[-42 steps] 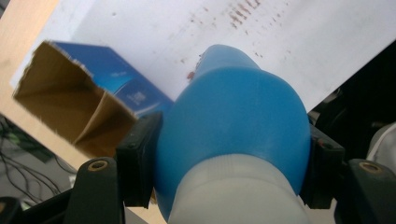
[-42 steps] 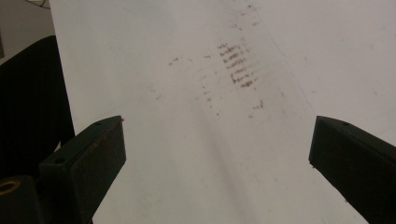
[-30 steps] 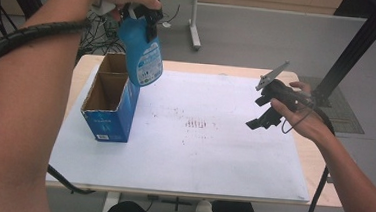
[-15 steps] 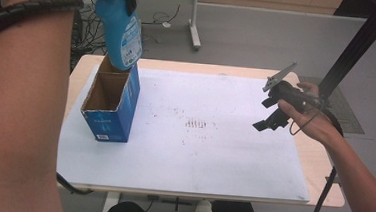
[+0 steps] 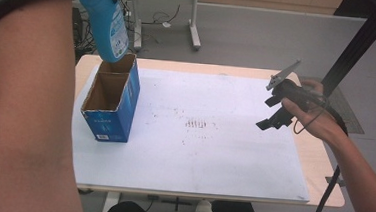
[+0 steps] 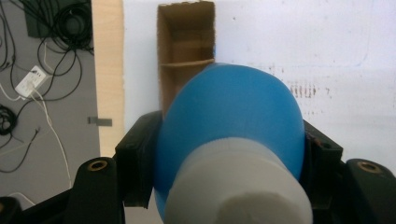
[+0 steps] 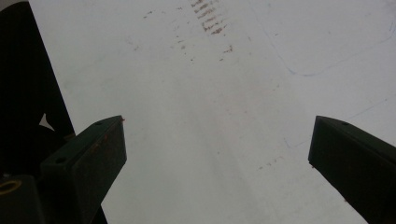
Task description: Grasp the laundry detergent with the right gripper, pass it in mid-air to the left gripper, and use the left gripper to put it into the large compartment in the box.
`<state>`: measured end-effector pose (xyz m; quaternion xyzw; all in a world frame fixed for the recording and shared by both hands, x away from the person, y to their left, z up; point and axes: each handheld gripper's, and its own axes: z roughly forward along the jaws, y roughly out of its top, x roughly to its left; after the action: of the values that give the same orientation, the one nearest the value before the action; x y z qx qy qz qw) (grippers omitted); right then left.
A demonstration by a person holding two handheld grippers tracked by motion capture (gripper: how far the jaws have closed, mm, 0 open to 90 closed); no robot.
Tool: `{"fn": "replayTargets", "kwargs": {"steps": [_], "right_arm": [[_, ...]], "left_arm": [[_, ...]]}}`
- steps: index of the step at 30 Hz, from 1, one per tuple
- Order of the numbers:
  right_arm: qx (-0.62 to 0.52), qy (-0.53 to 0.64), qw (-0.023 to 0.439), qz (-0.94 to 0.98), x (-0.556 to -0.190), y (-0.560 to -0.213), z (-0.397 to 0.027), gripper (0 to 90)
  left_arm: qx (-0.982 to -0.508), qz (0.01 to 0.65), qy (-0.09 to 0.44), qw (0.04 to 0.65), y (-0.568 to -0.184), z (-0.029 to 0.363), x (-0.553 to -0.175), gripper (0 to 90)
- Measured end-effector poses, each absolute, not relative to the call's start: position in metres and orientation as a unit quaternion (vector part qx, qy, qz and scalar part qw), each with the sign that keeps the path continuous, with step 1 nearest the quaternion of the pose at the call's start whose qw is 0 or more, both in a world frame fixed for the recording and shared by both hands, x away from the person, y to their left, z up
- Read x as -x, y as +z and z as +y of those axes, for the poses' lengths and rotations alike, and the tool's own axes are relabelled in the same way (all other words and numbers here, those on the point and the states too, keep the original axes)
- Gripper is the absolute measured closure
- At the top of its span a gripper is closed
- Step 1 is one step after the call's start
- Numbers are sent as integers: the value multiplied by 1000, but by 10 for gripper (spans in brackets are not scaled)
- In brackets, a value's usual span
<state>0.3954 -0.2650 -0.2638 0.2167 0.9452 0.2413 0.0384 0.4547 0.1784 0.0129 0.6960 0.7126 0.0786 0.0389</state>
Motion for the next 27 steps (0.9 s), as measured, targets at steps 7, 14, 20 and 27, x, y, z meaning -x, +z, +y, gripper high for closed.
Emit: {"fn": "replayTargets", "kwargs": {"steps": [7, 14, 20, 27], "right_arm": [[-215, 239, 40, 946, -395, -264, -265, 43], [-213, 236, 41, 947, -396, -263, -265, 43], [-213, 233, 42, 948, -397, -263, -265, 43], [-213, 227, 41, 949, -397, -266, -265, 43]], "left_arm": [[-671, 734, 87, 52, 15, 192, -452, 357], [-656, 747, 94, 54, 15, 201, -451, 357], [-648, 754, 91, 59, 10, 207, -451, 357], [-646, 757, 85, 54, 2, 212, -452, 357]]}}
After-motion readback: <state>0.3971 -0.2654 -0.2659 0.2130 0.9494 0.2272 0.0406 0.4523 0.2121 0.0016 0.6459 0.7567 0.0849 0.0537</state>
